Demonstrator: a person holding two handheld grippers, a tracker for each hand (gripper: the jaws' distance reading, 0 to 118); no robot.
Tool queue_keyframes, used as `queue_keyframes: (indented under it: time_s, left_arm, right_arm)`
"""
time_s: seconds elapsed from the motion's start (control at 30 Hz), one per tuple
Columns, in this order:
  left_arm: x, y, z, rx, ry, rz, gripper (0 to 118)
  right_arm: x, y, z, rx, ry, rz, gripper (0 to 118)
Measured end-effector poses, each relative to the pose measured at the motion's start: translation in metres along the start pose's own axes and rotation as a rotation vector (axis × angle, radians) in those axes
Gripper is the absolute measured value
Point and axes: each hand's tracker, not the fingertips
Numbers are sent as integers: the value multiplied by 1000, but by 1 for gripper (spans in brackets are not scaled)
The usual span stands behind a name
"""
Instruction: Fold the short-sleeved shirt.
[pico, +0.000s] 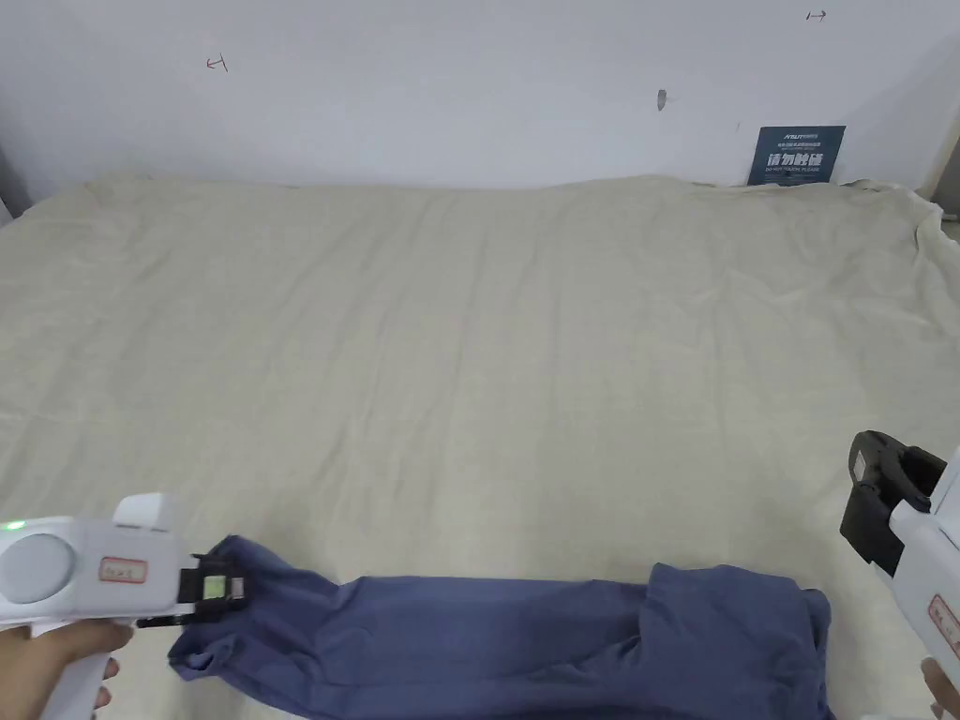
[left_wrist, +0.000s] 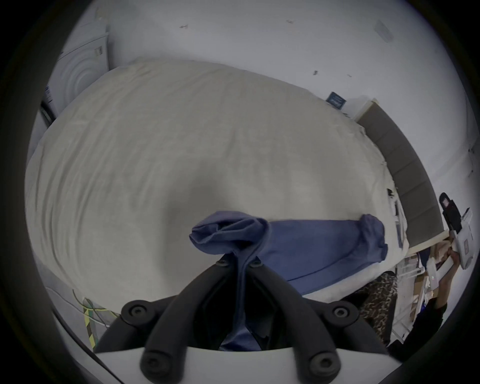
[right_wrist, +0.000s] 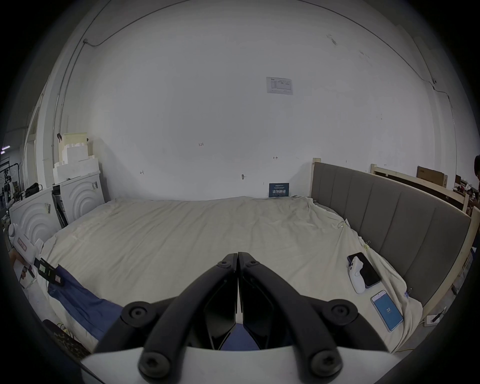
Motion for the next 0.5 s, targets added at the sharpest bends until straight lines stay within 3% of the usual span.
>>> queue_keyframes:
  time_s: [0.13,0.5]
  left_arm:
    - [50,8,-16,-22,-69,-121,3]
    - [160,1,-140,-171,-152,-176,3]
  right_arm:
    - [5,-1,3,4,6,-3,0]
    - [25,-9,10,-11,-15,-7,0]
